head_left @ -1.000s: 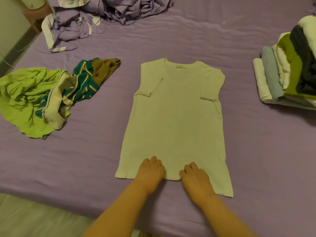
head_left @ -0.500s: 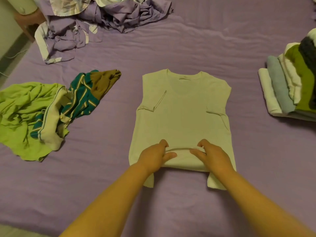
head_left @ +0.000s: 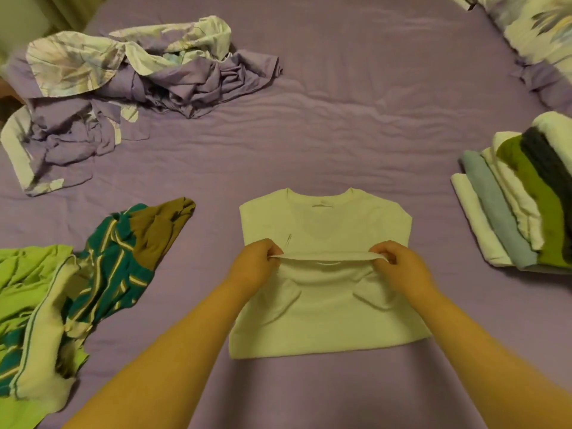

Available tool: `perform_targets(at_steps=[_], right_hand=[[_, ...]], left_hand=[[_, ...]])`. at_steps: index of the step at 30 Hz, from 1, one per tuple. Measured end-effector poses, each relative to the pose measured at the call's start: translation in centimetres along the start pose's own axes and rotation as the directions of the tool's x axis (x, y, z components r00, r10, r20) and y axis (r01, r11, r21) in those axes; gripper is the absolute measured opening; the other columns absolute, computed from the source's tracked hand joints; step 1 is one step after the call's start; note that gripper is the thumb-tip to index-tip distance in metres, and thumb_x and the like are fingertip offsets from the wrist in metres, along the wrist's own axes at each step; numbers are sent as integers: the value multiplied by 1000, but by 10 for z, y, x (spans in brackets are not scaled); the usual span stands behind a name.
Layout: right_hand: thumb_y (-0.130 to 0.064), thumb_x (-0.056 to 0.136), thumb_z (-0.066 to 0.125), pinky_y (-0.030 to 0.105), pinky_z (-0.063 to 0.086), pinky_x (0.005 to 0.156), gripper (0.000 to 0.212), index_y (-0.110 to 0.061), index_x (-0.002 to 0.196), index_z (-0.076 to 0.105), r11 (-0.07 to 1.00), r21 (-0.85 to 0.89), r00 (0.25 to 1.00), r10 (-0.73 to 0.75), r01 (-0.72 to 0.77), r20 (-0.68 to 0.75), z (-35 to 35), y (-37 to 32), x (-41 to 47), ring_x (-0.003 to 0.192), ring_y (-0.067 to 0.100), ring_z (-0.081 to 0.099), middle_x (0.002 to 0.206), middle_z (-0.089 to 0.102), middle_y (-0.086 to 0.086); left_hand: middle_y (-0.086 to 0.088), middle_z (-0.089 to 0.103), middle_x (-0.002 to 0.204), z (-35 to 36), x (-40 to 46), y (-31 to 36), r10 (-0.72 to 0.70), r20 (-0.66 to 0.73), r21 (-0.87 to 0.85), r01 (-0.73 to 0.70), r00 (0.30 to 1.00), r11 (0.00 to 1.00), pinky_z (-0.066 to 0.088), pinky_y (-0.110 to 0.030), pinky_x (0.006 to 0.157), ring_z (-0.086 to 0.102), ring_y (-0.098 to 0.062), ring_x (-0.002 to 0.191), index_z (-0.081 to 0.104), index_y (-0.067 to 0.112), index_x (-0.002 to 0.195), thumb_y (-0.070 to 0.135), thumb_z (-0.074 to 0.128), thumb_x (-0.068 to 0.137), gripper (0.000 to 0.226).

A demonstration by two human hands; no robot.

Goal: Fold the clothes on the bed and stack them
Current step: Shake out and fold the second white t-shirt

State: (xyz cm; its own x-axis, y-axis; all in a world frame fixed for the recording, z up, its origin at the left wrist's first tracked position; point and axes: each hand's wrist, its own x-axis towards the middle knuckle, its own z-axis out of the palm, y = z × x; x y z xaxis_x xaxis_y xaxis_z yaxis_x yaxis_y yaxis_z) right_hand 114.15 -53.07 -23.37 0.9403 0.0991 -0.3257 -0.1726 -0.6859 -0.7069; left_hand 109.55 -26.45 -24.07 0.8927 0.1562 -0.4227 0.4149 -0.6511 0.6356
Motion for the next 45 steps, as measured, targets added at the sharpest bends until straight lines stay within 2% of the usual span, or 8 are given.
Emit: perform_targets(at_steps=[4, 15, 21, 25, 31, 38, 42, 45], right_hand=[[-26, 93, 57, 22, 38, 57, 18, -27, 75, 57, 1000, 28, 997, 0, 3, -81, 13, 4, 9, 63, 8, 51, 67, 57, -9], [-35, 91, 58, 35, 44, 67, 17, -22, 80, 62, 995, -73, 987, -81, 72, -139, -11, -17, 98, 78, 20, 60, 77, 64, -5], [-56, 92, 37, 34, 27, 109, 64, -20, 144, 35, 978, -202, 995, -32, 50, 91, 12, -1, 120, 136, 20, 34, 147, 39, -2], [-53, 87, 55, 30, 21, 113, 79, -31, 149, 11, 885, -407, 966, -152, 227, 209, 15, 35, 102, 141, 12, 21, 153, 22, -13], [-48, 97, 36, 39, 42, 90, 38, -28, 119, 60, 982, -187, 992, -4, -19, -123, 4, 49, 115, 110, 27, 56, 120, 62, -2], [-48, 97, 29, 36, 33, 61, 33, -19, 90, 43, 979, -164, 943, 59, -118, -328, -14, 41, 137, 68, 30, 48, 70, 51, 5], [-47, 98, 29, 36, 36, 65, 36, -16, 90, 44, 970, -164, 912, 103, -181, -398, -12, 52, 145, 74, 28, 48, 80, 52, 6], [-43, 96, 43, 41, 45, 76, 35, -14, 113, 53, 978, -148, 915, 80, -150, -396, -8, 62, 147, 94, 28, 53, 106, 56, 7]], left_hand=[[2, 60, 97, 10, 17, -1, -157, -82, -176, 141, 984, 974, 43, -29, 76, 55, -20, 91, 58, 19, 96, 1, 35, 94, 29], [5, 61, 95, -6, 86, 26, 21, -281, -30, -30, 960, 999, 43, -29, 72, 56, -17, 88, 60, 17, 104, 14, 39, 99, 22], [-4, 46, 134, 19, 102, 13, 134, -293, 271, -53, 947, 961, 37, -32, 95, 38, -24, 123, 50, 18, 132, 35, 52, 94, 41], [-4, 38, 141, 39, 76, -16, 226, -96, 303, -188, 969, 934, 37, -30, 102, 35, -24, 131, 44, 18, 137, 47, 63, 84, 64], [-5, 70, 90, 35, 78, -34, 388, -235, 592, -186, 891, 784, 50, -30, 46, 68, -27, 75, 67, 11, 93, 28, 50, 82, 26], [-1, 47, 68, 1, 108, -9, -224, -592, 52, 314, 774, 948, 22, -30, 48, 39, -13, 54, 37, 18, 96, 26, 29, 101, 12], [-2, 49, 73, -3, 125, -20, -248, -617, 73, 369, 746, 927, 25, -32, 51, 44, -21, 60, 46, 14, 100, 28, 31, 102, 21], [-18, 57, 115, 5, 133, -17, -212, -637, 138, 380, 741, 914, 39, -44, 76, 52, -38, 101, 52, 7, 123, 24, 46, 98, 30]])
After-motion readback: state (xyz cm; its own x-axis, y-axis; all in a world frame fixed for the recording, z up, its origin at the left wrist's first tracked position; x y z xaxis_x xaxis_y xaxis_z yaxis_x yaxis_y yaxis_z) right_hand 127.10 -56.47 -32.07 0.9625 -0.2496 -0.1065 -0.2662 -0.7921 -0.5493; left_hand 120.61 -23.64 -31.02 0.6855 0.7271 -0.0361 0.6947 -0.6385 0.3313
